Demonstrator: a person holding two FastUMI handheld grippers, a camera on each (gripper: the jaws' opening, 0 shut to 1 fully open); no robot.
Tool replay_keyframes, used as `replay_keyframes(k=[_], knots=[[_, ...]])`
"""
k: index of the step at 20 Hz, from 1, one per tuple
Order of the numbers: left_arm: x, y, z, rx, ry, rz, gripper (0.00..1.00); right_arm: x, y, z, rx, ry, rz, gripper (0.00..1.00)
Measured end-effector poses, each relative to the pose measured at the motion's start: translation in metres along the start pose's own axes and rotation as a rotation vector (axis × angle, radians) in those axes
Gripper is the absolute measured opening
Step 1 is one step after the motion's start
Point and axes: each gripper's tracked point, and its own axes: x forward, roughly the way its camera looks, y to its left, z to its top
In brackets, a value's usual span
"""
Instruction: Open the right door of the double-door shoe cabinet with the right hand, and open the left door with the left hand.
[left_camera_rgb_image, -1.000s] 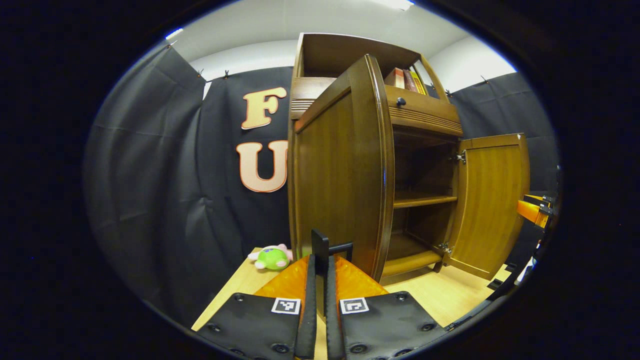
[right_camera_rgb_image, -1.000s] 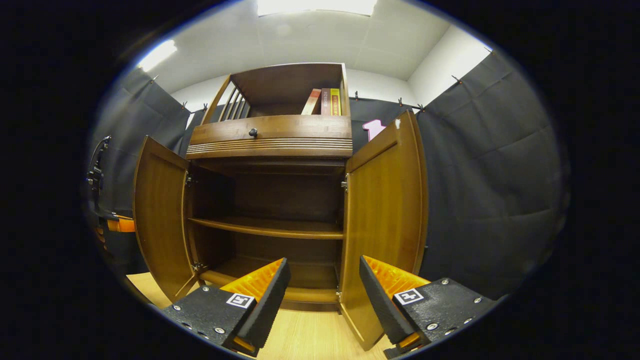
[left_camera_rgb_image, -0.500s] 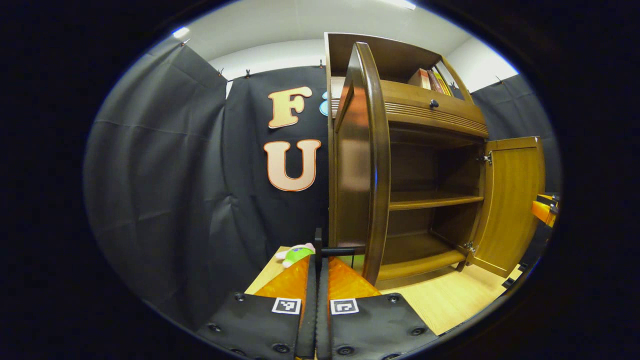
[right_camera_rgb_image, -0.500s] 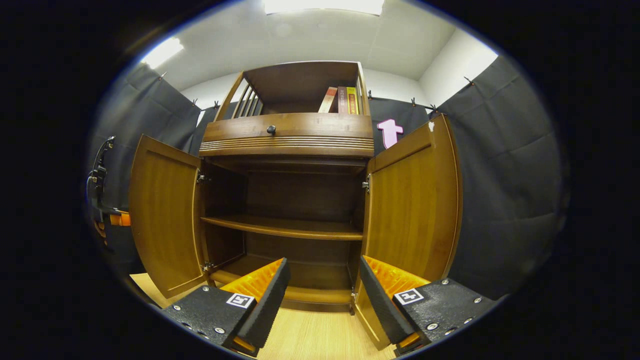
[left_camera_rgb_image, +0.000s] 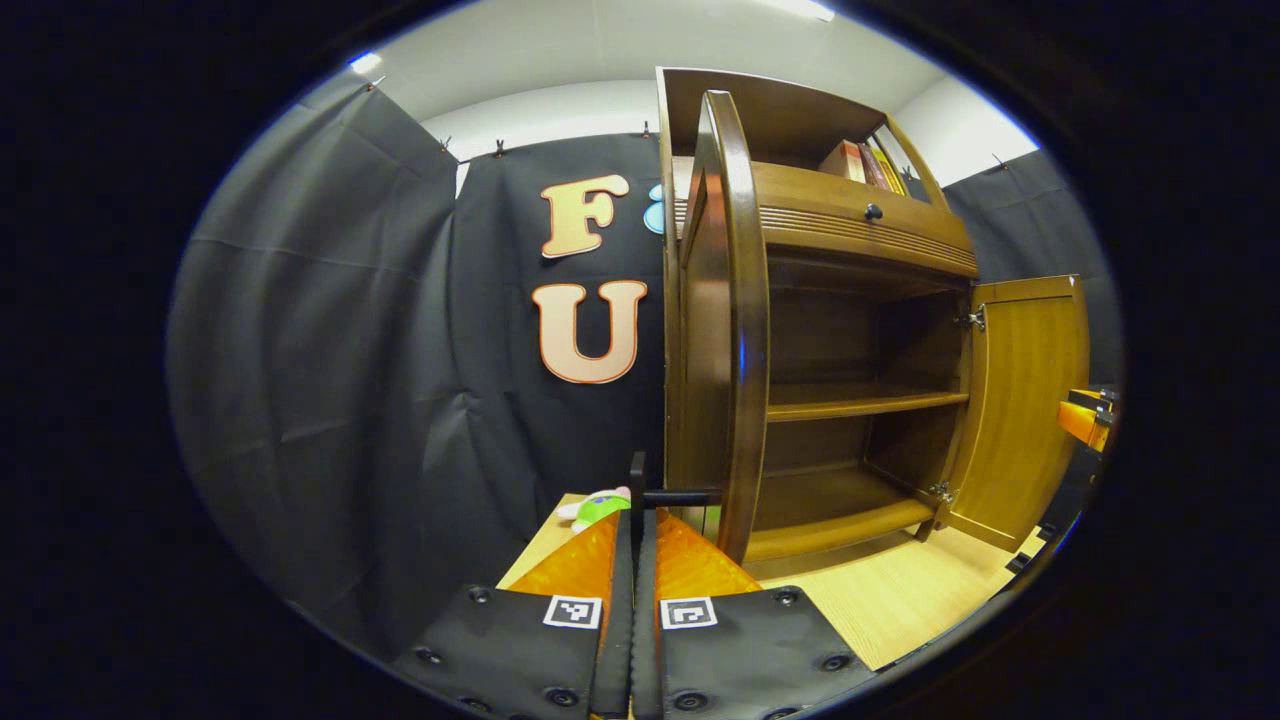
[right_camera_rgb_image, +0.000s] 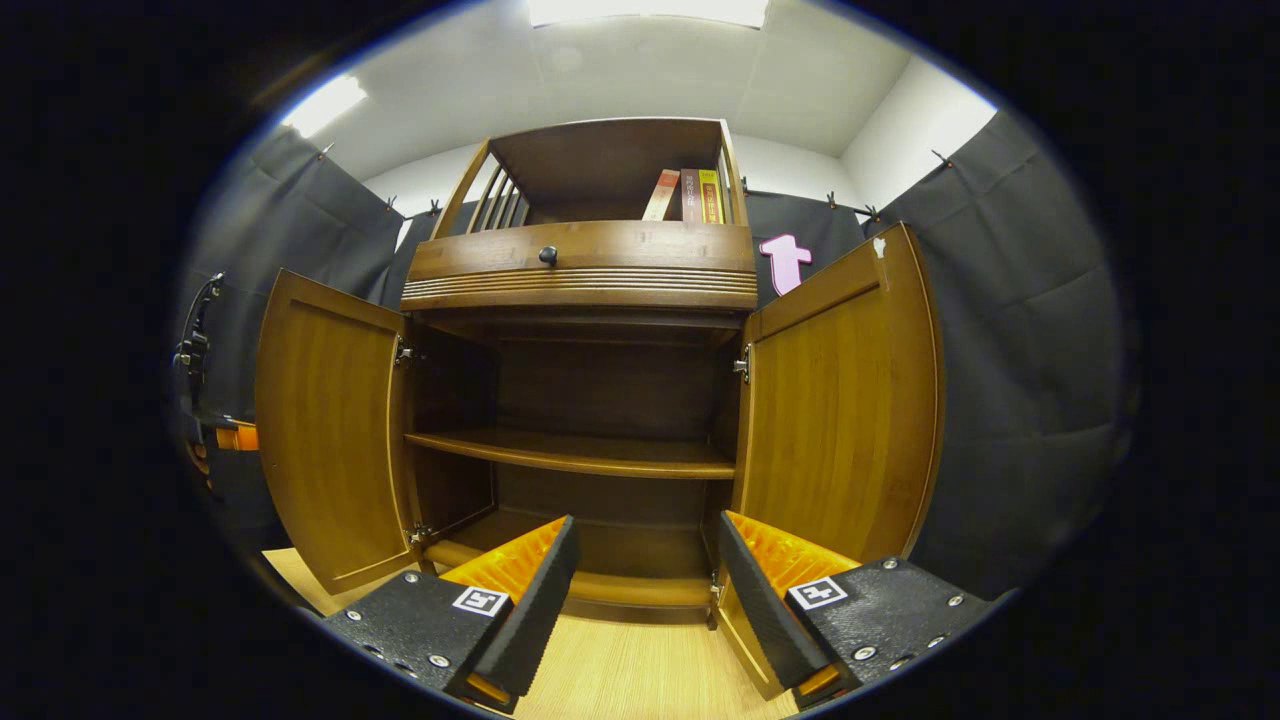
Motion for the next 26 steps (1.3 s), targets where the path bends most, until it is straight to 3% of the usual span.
replay_keyframes(k=[3,4,5,6,7,8,10,15,18,21,23,26], knots=[[-0.009,0.025,0.003,0.001,0.002,0.109,0.08,0.004,-0.002,-0.005,0.006,0.012,-0.006,0.93],[-0.014,0.024,0.008,-0.007,-0.011,0.11,0.08,0.005,-0.003,-0.004,0.007,0.016,-0.006,0.93],[-0.02,0.021,0.013,-0.021,-0.018,0.105,0.0,0.006,-0.004,-0.002,0.008,0.017,-0.006,0.93],[-0.027,0.014,0.017,-0.028,-0.023,0.094,0.15,0.008,-0.005,0.0,0.01,0.018,-0.01,0.93],[-0.031,0.011,0.022,-0.025,-0.027,0.093,0.12,0.009,-0.007,0.002,0.012,0.02,-0.015,0.93],[-0.035,0.008,0.026,-0.01,-0.036,0.094,0.15,0.013,-0.01,0.002,0.012,0.024,-0.021,0.87],[-0.041,-0.001,0.042,0.013,-0.063,0.096,0.14,0.015,-0.015,0.008,0.002,0.028,-0.032,0.87],[-0.049,-0.034,0.078,-0.022,-0.116,0.055,0.3,0.022,-0.028,0.025,0.002,0.016,-0.053,0.87],[-0.042,-0.063,0.09,-0.014,-0.118,0.005,0.62,0.025,-0.033,0.04,0.008,-0.004,-0.059,0.87],[-0.036,-0.091,0.092,-0.029,-0.105,-0.049,0.7,0.026,-0.036,0.044,0.02,-0.012,-0.053,0.87],[-0.033,-0.108,0.094,-0.04,-0.1,-0.086,0.78,0.026,-0.039,0.045,0.014,-0.011,-0.052,0.95],[-0.028,-0.122,0.097,-0.038,-0.102,-0.108,0.89,0.025,-0.046,0.045,0.01,-0.01,-0.057,0.96]])
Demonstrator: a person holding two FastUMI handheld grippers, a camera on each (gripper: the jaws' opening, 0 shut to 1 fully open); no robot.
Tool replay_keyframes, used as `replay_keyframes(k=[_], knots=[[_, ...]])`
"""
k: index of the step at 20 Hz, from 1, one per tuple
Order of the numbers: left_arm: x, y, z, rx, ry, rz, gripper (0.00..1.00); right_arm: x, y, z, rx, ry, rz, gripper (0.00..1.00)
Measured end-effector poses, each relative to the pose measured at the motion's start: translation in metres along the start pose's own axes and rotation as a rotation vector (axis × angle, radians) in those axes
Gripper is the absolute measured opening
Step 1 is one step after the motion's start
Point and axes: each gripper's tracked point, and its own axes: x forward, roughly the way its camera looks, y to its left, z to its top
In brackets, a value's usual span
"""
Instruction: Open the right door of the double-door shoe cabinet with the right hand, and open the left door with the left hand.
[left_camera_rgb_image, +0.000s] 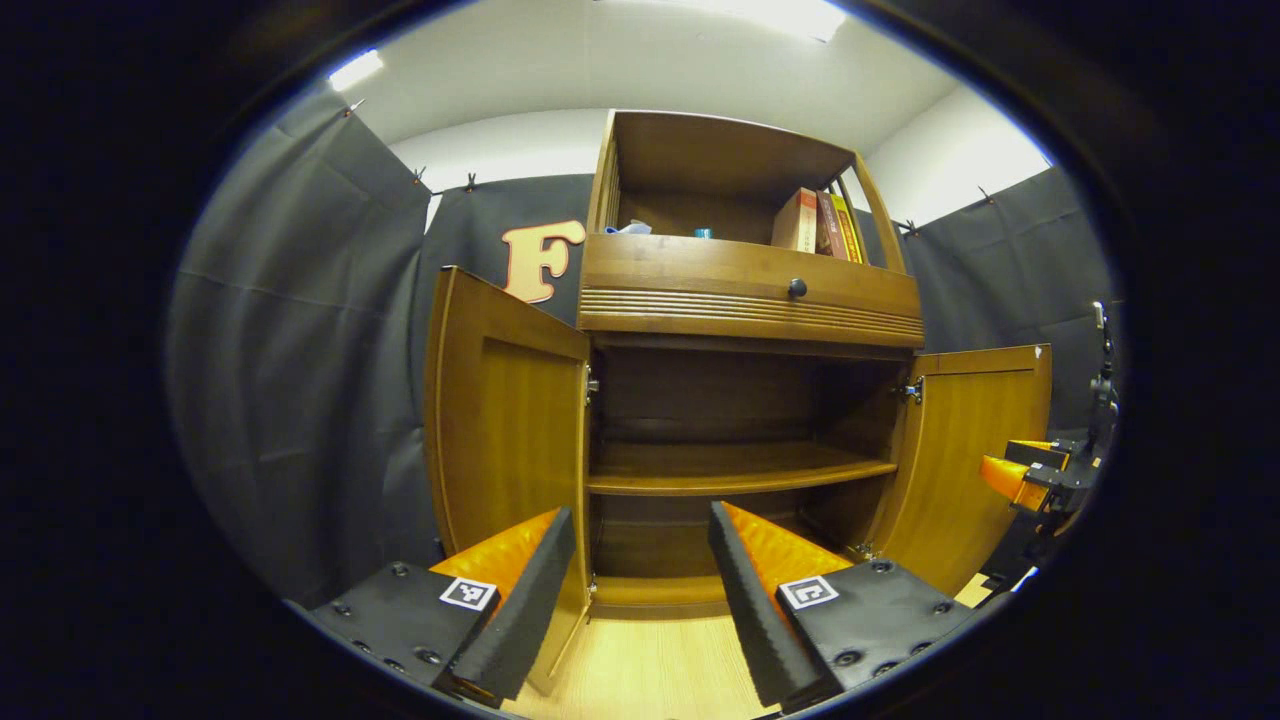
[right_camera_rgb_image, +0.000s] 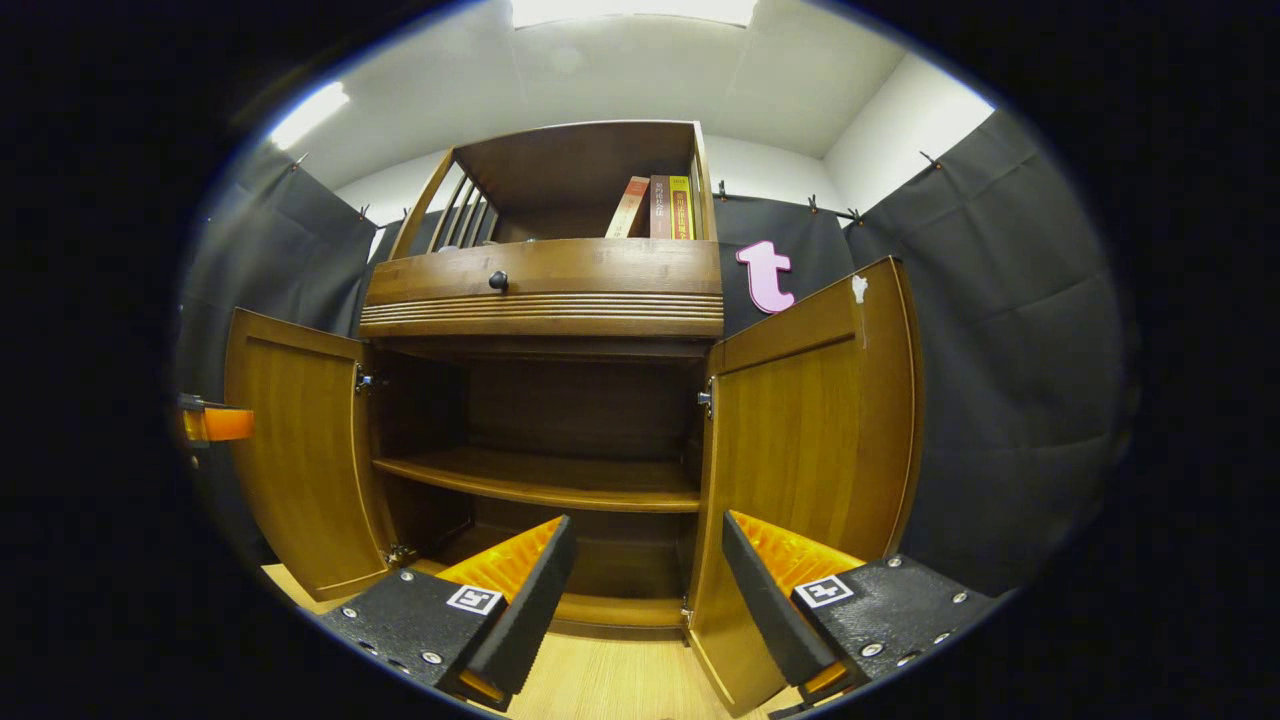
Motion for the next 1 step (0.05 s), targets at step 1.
replay_keyframes(k=[1], knots=[[0.0016,-0.0038,0.0008,-0.002,0.003,-0.006,0.89,0.0004,-0.0021,0.0002,0.005,0.0,0.0,0.96]])
